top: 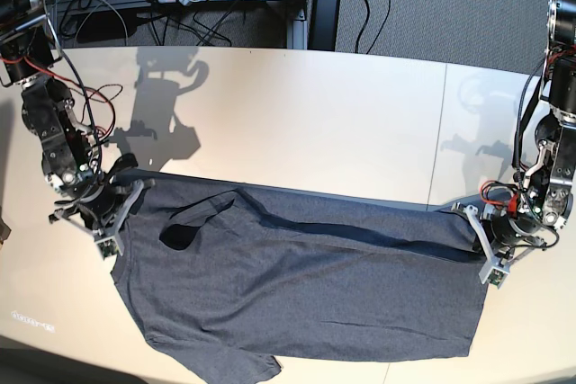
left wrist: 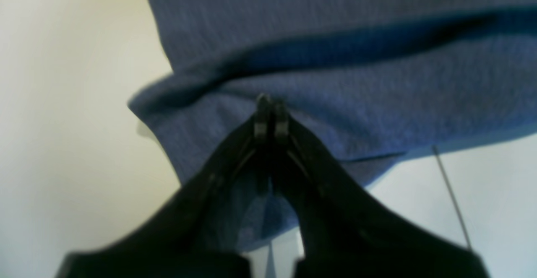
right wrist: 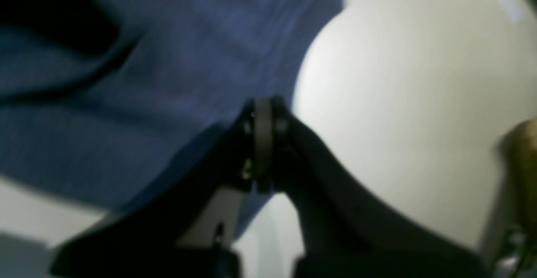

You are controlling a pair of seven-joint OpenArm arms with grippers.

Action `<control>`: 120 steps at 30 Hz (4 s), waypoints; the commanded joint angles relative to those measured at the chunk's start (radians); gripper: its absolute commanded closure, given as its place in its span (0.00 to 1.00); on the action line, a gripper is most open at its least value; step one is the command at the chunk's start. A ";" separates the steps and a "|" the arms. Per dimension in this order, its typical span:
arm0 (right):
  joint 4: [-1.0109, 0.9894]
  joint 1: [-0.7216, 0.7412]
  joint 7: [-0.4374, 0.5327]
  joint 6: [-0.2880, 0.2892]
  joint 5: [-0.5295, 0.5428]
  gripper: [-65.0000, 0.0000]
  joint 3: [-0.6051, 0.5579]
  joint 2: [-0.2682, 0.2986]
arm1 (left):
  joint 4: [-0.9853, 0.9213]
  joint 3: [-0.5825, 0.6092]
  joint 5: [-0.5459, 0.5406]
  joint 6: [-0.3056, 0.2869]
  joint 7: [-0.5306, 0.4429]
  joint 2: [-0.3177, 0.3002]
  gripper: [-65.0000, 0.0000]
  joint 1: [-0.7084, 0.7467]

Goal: Fold the T-shirt properly
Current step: 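Regrasp the folded edge with both grippers near the shirt's sides, then drag the folded edge with both grippers back toward the robot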

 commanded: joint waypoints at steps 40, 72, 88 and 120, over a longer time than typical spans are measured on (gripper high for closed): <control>-0.124 -0.061 0.159 0.173 0.005 1.00 0.012 0.073 | -0.147 -0.008 0.208 -0.051 -0.306 -0.017 1.00 0.008; -0.173 -0.061 0.195 0.173 -0.032 1.00 0.012 0.061 | 0.106 -0.008 0.015 -0.077 -0.074 -0.033 1.00 0.014; -0.174 -0.054 0.199 0.174 -0.032 1.00 0.012 0.061 | 0.014 -0.009 0.133 -0.081 -0.162 0.055 1.00 0.119; 0.137 -0.499 0.079 0.244 0.021 1.00 0.389 0.072 | 0.455 -0.009 0.282 0.052 -0.103 -0.086 1.00 0.541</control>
